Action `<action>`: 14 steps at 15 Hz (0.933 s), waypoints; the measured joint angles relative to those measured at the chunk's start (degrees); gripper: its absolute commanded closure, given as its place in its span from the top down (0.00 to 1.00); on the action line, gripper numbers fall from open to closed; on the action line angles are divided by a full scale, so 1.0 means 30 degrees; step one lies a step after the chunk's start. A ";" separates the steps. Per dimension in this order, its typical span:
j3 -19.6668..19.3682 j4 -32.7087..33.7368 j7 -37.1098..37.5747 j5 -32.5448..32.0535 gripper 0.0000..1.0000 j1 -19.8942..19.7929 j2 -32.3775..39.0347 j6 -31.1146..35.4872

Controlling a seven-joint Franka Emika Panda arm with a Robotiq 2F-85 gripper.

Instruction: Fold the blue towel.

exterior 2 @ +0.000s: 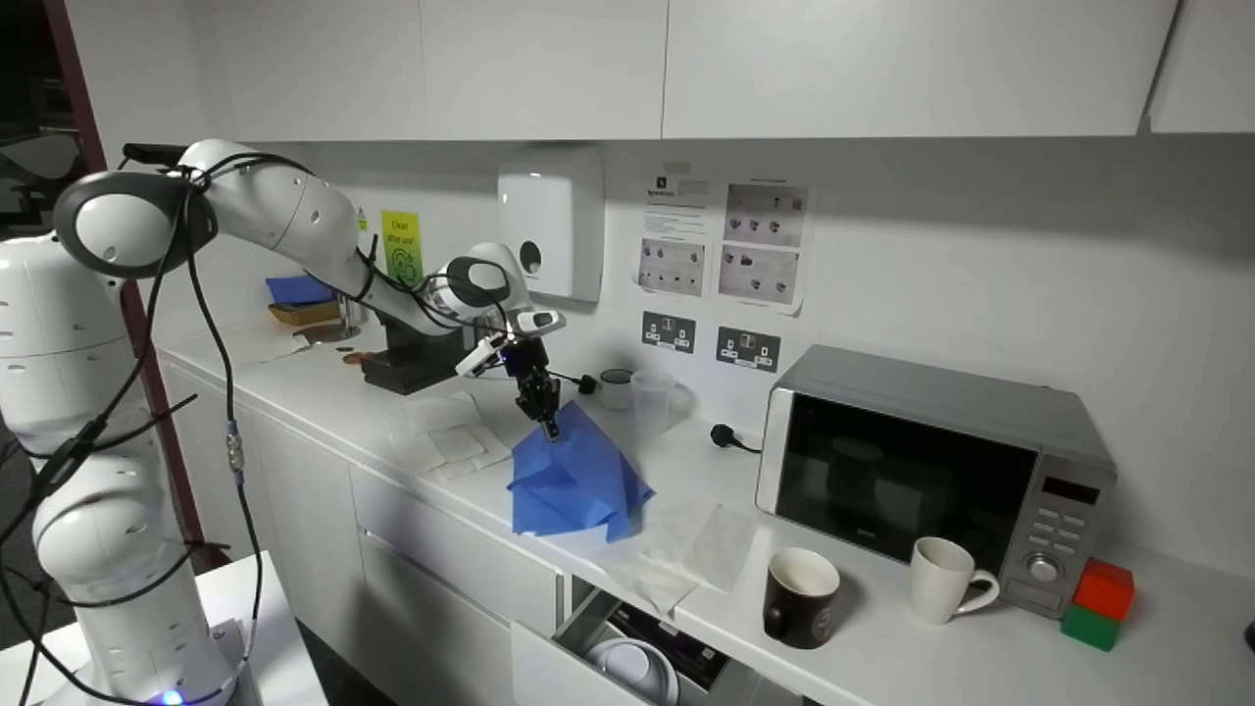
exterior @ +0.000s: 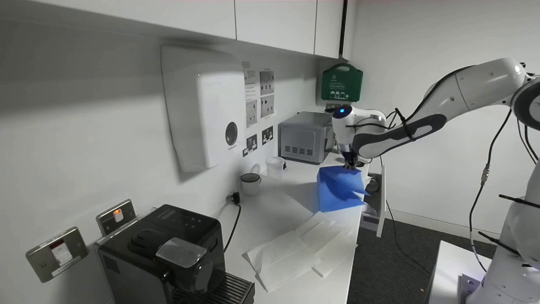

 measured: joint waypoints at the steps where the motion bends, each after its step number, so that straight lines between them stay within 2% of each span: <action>1: 0.0018 0.0096 0.0116 0.0000 0.00 0.0000 -0.0178 -0.0205; 14: 0.1347 0.0833 0.0715 0.0087 0.00 -0.0001 -0.4796 -0.3967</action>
